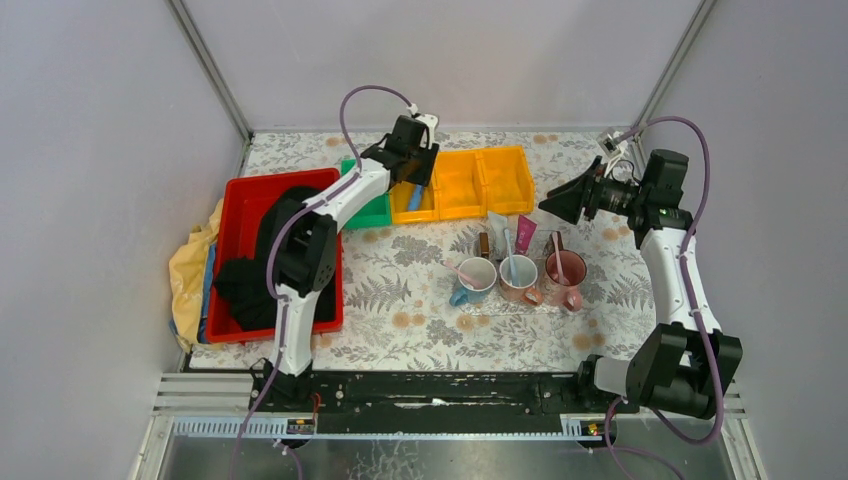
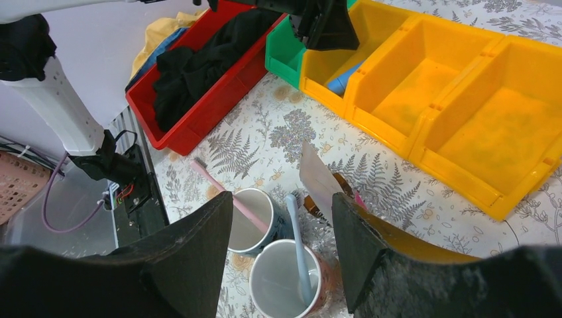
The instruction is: Prepare toiletry sets of a toothbrush and toothpaste on the tray
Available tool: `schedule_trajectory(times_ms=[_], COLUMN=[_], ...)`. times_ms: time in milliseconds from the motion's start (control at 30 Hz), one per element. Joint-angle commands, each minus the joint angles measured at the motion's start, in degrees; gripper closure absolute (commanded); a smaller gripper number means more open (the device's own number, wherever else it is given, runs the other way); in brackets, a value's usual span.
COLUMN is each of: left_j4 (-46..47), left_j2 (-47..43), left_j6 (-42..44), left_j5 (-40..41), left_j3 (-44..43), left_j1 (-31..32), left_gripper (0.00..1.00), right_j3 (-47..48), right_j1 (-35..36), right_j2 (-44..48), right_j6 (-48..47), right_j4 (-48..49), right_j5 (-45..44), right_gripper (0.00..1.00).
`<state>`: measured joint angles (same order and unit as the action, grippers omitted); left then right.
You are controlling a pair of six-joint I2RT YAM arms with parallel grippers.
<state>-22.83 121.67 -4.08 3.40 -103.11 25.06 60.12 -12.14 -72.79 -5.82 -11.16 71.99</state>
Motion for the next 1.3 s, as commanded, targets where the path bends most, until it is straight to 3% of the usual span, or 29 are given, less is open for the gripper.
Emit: schedule_trajectory(times_ms=[0,467,567,733,800,933,1267], left_j4=[-4.26,-7.12,-7.14,-7.15,-6.77,-3.93,7.46], left_j2=[3.27,12.75,13.55,13.13,11.6,6.44,-12.47], left_j6=[3.46,4.3,3.99,3.69,3.8,4.54,2.41], left_j5=[2.19,0.1,-0.67,0.03,0.9,1.88,1.66], left_j3=[-3.95,-9.48,-9.48,-9.52,-9.49,-6.88,8.72], left_j1=[-0.92,-1.68,-1.77,-1.9,-1.86,-1.86,-1.78], left_gripper=[0.47,0.53,0.59,0.81,0.87,0.9,0.94], right_j3=[-0.07,-0.44,-0.43,-0.48,-0.47,-0.51,-0.46], right_j1=[-0.57,-0.89,-0.95,-1.04,-1.07,-1.15,-1.17], right_j2=[1.69,0.93,0.9,0.97,0.99,0.99,0.89], right_j6=[0.44,0.03,-0.11,-0.15,-0.2,-0.45,-1.71], right_j4=[2.15,2.07,2.02,1.93,1.88,1.77,0.94], right_j5=[2.54,2.79,2.86,3.14,3.31,3.63,4.39], right_gripper=[0.37,0.37,0.37,0.37,0.37,0.37,0.37])
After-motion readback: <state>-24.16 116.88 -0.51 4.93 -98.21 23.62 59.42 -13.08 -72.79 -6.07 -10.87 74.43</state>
